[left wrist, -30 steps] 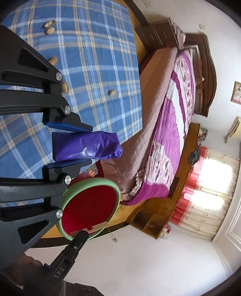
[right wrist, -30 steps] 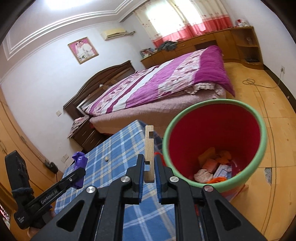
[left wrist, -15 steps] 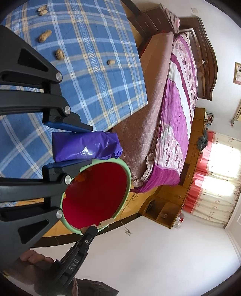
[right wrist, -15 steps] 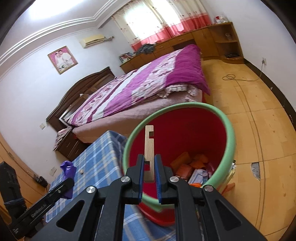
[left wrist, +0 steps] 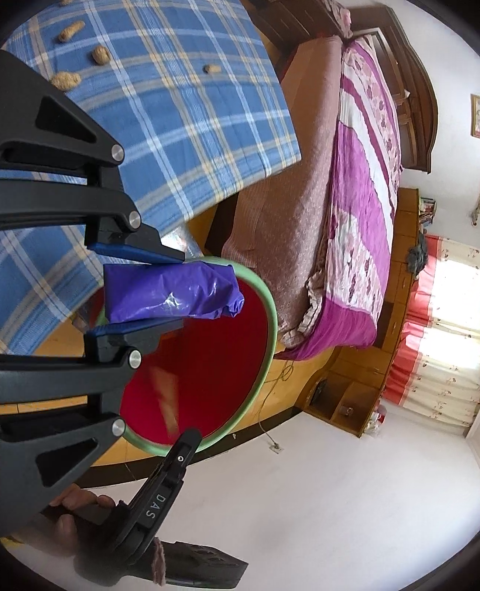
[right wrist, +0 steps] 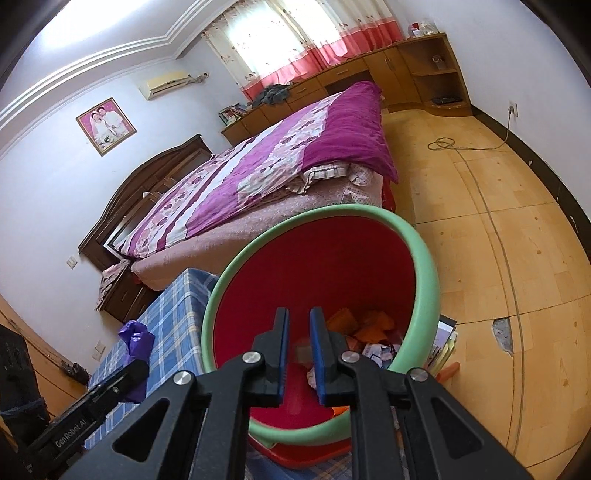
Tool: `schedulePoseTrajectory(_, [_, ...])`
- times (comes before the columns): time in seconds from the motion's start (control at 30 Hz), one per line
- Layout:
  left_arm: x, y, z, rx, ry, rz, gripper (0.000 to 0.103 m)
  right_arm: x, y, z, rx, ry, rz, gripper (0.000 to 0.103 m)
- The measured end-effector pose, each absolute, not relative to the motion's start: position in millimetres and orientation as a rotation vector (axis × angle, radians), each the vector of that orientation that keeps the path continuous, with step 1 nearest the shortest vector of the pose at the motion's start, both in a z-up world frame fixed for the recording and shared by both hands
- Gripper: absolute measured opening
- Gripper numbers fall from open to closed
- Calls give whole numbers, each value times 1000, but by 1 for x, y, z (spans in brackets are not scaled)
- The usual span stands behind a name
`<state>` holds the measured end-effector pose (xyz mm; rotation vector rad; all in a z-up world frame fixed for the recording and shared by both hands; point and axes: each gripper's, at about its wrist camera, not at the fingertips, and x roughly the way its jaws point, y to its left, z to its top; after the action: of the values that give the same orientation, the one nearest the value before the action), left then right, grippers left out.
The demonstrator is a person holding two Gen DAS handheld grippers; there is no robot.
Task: Collect trash
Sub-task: 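Carry the packet and wooden stick over the red bucket and open both tools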
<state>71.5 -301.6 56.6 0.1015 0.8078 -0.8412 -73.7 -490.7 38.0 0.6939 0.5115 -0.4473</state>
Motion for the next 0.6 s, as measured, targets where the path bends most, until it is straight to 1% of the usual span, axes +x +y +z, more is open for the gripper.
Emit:
schedulePoseTrajectory(0.23, [70,-326,48,140,825,-870,28,-79,-495,39,700,492,-447,16])
schedulePoseTrajectory(0.5, [68,-352,34,195,832,-888,28,-88,-496,38,712,484,-444,21])
schedulePoseTrajectory(0.6, [70,-354,32,196,846,-873,31,-89,-496,38,715,483,-443,23])
